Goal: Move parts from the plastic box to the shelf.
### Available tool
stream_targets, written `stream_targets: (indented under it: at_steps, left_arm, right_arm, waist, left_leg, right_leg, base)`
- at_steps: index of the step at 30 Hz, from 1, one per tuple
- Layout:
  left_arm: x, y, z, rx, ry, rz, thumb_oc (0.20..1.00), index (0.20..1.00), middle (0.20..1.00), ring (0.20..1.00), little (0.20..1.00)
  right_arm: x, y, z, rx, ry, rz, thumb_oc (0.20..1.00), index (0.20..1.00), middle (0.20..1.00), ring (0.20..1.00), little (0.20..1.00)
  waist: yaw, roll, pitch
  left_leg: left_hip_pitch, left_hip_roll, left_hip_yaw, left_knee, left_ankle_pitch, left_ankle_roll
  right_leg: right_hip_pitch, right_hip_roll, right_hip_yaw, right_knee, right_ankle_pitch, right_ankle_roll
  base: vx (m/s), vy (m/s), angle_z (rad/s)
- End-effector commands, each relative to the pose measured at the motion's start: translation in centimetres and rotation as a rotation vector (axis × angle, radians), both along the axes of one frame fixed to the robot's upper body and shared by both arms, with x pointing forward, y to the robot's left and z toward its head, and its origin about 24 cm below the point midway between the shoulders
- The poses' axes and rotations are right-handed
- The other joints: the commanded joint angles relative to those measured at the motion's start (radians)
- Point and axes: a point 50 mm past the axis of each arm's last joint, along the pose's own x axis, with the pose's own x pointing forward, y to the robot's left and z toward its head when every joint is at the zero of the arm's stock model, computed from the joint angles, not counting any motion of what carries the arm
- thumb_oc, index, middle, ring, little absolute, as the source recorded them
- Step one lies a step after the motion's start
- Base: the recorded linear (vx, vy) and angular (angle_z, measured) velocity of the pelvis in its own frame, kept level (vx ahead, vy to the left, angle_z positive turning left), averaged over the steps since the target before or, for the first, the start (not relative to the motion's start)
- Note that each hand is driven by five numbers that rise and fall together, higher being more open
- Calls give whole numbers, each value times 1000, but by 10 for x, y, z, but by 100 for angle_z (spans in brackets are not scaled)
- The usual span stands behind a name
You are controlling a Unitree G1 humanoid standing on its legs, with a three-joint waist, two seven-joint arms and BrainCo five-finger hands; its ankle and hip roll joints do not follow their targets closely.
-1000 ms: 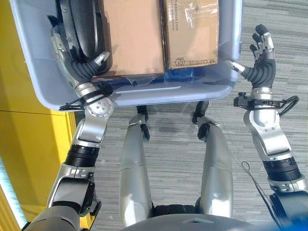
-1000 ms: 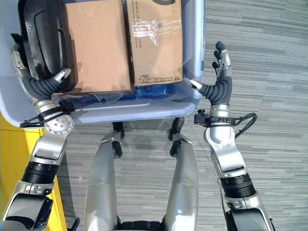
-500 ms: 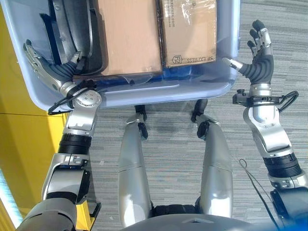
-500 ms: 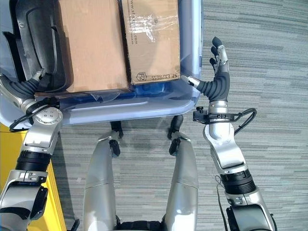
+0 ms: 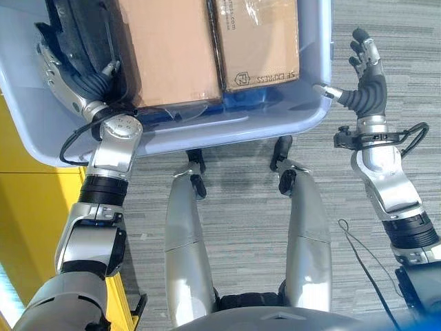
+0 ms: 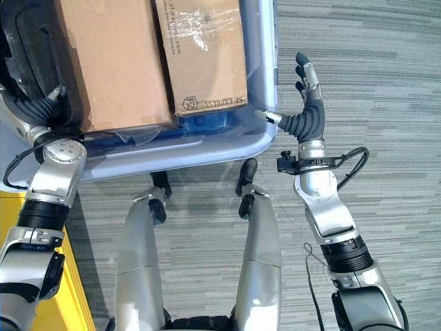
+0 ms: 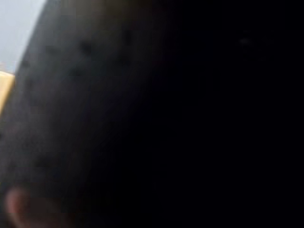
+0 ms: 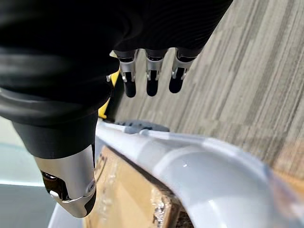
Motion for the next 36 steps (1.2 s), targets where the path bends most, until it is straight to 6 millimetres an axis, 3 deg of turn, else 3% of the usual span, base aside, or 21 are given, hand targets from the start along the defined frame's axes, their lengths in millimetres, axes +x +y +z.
stream_targets:
  at_steps: [1, 9, 13, 18, 28, 34, 36]
  left_arm:
    - [0, 3, 14, 126, -38, -19, 1000, 1000, 1000, 1000, 1000]
    - [5, -13, 9, 111, -21, -128, 1000, 1000, 1000, 1000, 1000]
    - [7, -18, 2, 9, -71, -213, 1000, 1000, 1000, 1000, 1000]
    - [4, -33, 8, 72, -130, -324, 1000, 1000, 1000, 1000, 1000]
    - [-12, -102, 49, 316, -269, -626, 1000, 1000, 1000, 1000, 1000]
    - [-16, -138, 66, 414, -292, -709, 1000, 1000, 1000, 1000, 1000]
    - [-15, -141, 67, 416, -285, -689, 1000, 1000, 1000, 1000, 1000]
  right_arm:
    - [-9, -2, 15, 18, -83, 34, 1000, 1000, 1000, 1000, 1000]
    - [-8, 0, 14, 20, -85, 36, 1000, 1000, 1000, 1000, 1000]
    - [-7, 0, 13, 24, -72, 42, 1000, 1000, 1000, 1000, 1000]
    - [-8, 2, 10, 36, -65, 42, 1000, 1000, 1000, 1000, 1000]
    - [-6, 7, 8, 67, -51, 50, 1000, 1000, 1000, 1000, 1000]
    - [-3, 12, 9, 69, -48, 69, 1000, 1000, 1000, 1000, 1000]
    - [-2, 14, 8, 69, -42, 72, 1000, 1000, 1000, 1000, 1000]
  waist:
    - [1, -11, -31]
    - [3, -12, -31]
    - [3, -17, -31]
    - [8, -20, -31]
    - [4, -30, -31]
    - [-12, -42, -31]
    - [-14, -44, -31]
  left_leg:
    - [7, 49, 7, -7, 17, -44]
    - [9, 44, 6, -3, 11, -41]
    - [6, 46, 2, -1, 10, -38]
    - [9, 44, 1, -6, 11, -37]
    - [22, 38, 3, -22, 16, -32]
    - [29, 38, 8, -36, 25, -35]
    - [33, 39, 9, -37, 25, -36]
  right_leg:
    - [5, 0, 43, -1, 21, 74]
    - [9, -1, 38, -9, 25, 76]
    - [7, 2, 38, -6, 24, 73]
    - [14, 1, 32, -12, 26, 73]
    - [32, -6, 18, -26, 35, 81]
    - [37, -4, 17, -41, 45, 86]
    - [41, -2, 17, -43, 45, 87]
  base:
    - [11, 16, -8]
    - [2, 1, -2]
    - [0, 0, 0]
    - [-2, -6, 0]
    - [-8, -14, 2]
    - [0, 0, 0]
    - [0, 0, 0]
